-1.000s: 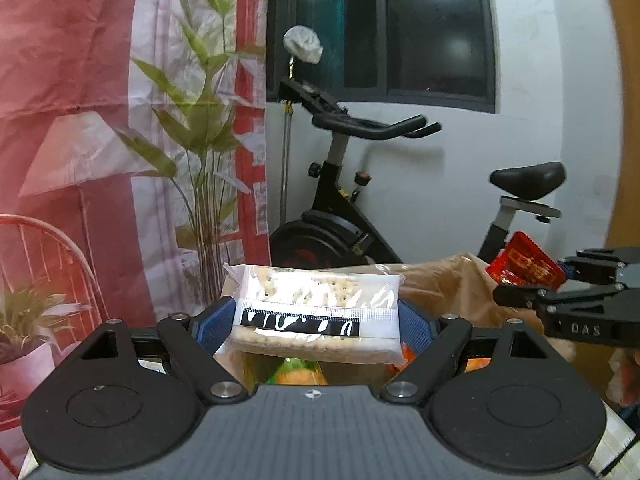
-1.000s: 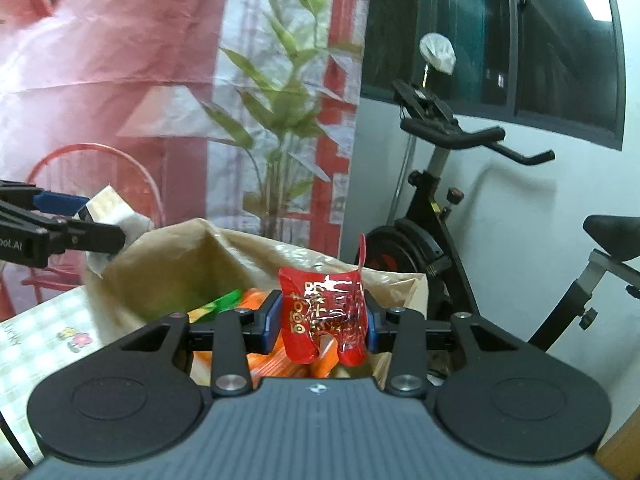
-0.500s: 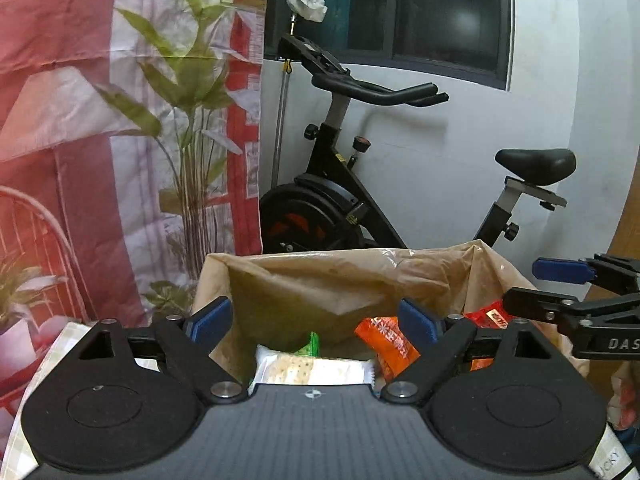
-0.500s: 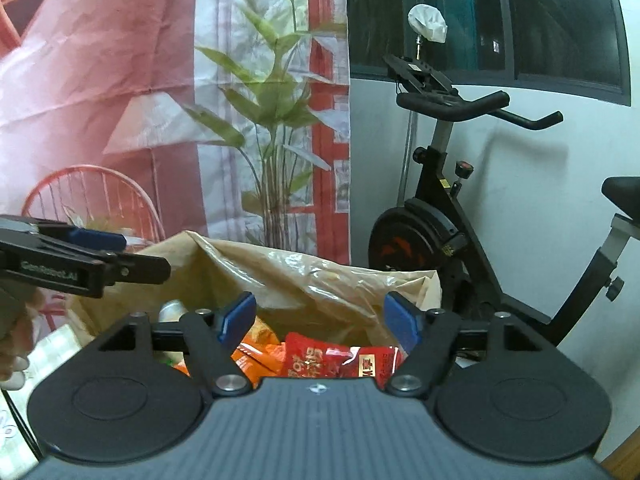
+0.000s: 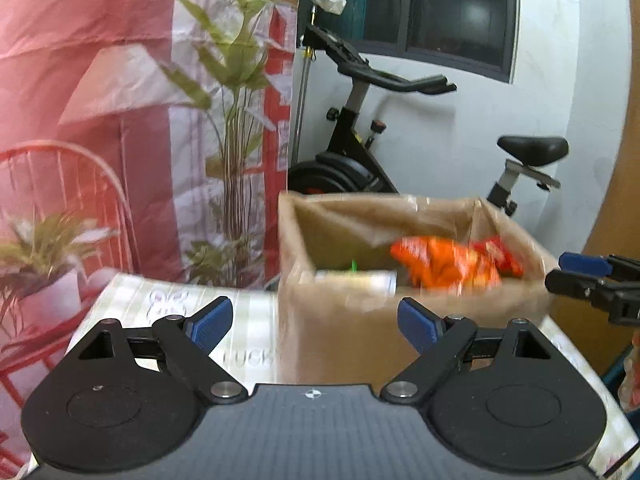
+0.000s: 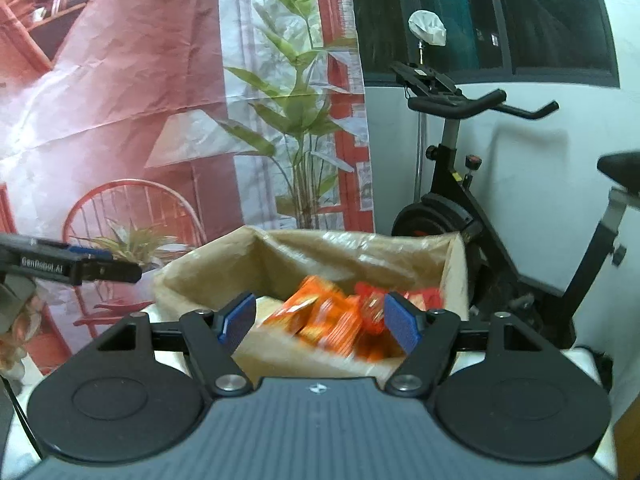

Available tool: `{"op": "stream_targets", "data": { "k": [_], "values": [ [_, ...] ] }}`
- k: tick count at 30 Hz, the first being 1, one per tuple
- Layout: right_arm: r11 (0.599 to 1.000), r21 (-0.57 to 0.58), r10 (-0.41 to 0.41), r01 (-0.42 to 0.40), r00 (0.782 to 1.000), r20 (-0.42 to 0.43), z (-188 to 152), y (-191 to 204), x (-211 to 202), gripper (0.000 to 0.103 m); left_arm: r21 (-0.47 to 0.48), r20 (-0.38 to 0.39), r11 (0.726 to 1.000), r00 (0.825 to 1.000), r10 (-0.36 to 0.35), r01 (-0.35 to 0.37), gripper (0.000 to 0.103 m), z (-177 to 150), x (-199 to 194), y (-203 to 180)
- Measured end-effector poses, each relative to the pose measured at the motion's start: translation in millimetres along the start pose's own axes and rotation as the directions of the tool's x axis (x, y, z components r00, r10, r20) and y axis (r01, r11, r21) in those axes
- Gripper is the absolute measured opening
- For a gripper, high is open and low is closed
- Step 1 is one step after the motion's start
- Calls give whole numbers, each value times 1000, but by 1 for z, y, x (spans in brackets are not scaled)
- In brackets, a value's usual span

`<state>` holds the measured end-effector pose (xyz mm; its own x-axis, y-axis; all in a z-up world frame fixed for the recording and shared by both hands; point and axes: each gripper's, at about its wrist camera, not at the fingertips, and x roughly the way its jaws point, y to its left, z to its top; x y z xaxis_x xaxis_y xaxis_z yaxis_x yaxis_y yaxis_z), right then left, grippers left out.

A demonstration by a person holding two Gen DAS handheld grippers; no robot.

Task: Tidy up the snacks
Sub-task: 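Move both open tools back toward the remaining snacks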

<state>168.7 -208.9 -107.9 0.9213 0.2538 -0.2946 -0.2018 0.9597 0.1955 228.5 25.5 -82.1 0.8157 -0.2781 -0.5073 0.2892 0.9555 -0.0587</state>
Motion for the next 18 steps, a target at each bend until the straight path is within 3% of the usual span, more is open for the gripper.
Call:
{"op": "stream_targets", "data": {
  "k": [3,9,13,15,18],
  "values": [
    [1000,12,19,-19,1000,-14,-18,17,-8,73,-1,-18,1000,1000,-16,16,91,-22,-11,12],
    [999,41,26,-23,998,-66,-59,53,5,94,6,-44,1000,999,3,-3,91,-45,-16,36],
    [997,74,18,-8,991,-135,-84,75,30,96,-8,-68,1000,998,8,-8,91,-61,-14,54],
    [999,47,32,-25,987,-158,-97,90,40,96,-33,-87,999,996,0,-3,91,-70,-9,63],
    [995,-83,41,-57,982,-183,-114,118,51,101,-74,-115,997,993,-10,2,91,-87,-1,76]
  ]
}}
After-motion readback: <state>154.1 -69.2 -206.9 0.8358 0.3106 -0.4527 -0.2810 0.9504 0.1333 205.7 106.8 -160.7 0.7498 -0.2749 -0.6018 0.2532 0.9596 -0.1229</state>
